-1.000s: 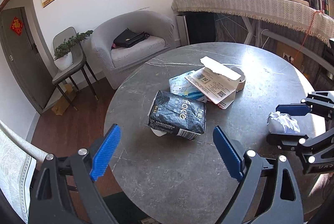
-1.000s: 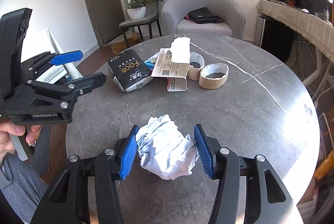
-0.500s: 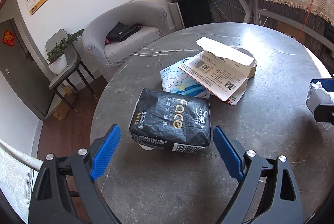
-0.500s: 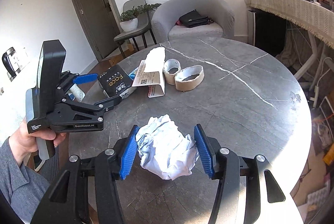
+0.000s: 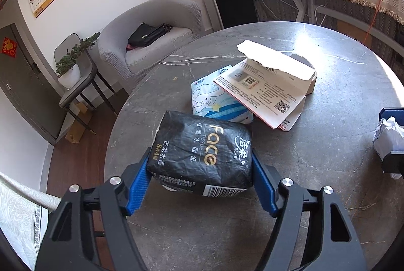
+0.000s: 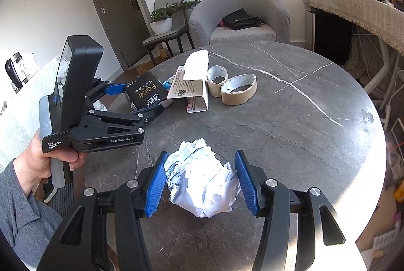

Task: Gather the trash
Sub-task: 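Carry both items over the bin and open both tools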

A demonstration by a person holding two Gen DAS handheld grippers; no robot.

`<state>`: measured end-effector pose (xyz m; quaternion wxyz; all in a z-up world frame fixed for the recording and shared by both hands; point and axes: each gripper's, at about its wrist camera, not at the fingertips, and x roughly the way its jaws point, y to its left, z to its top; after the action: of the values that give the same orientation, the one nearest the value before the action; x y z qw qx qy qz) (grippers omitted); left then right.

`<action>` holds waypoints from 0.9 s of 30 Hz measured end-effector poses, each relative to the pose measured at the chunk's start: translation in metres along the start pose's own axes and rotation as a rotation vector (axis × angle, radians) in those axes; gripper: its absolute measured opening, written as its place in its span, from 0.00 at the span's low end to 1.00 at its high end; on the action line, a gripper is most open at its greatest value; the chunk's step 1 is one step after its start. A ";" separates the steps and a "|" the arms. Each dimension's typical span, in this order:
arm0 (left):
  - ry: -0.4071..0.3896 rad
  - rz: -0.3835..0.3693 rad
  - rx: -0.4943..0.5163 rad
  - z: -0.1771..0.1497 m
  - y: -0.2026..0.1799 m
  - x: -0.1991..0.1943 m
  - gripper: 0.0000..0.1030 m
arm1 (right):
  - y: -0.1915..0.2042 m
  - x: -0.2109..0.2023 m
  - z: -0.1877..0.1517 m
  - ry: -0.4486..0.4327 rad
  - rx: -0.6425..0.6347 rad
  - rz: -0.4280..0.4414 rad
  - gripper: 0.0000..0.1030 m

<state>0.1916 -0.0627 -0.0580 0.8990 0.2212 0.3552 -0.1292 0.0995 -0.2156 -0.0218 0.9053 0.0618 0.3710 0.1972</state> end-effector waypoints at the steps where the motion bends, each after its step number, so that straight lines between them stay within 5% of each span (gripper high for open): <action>1: -0.004 -0.012 -0.013 0.000 0.002 -0.002 0.72 | 0.001 0.000 0.001 -0.003 -0.001 0.001 0.52; 18: -0.121 -0.084 -0.369 -0.014 0.056 -0.064 0.72 | 0.035 -0.003 0.013 -0.005 -0.059 0.012 0.52; 27: -0.055 -0.017 -0.539 -0.050 0.098 -0.077 0.72 | 0.064 0.005 0.021 -0.002 -0.086 0.038 0.53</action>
<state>0.1457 0.0526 -0.0067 0.9336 -0.0325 0.3541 -0.0435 0.0979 -0.1542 0.0068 0.9037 0.0299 0.3599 0.2302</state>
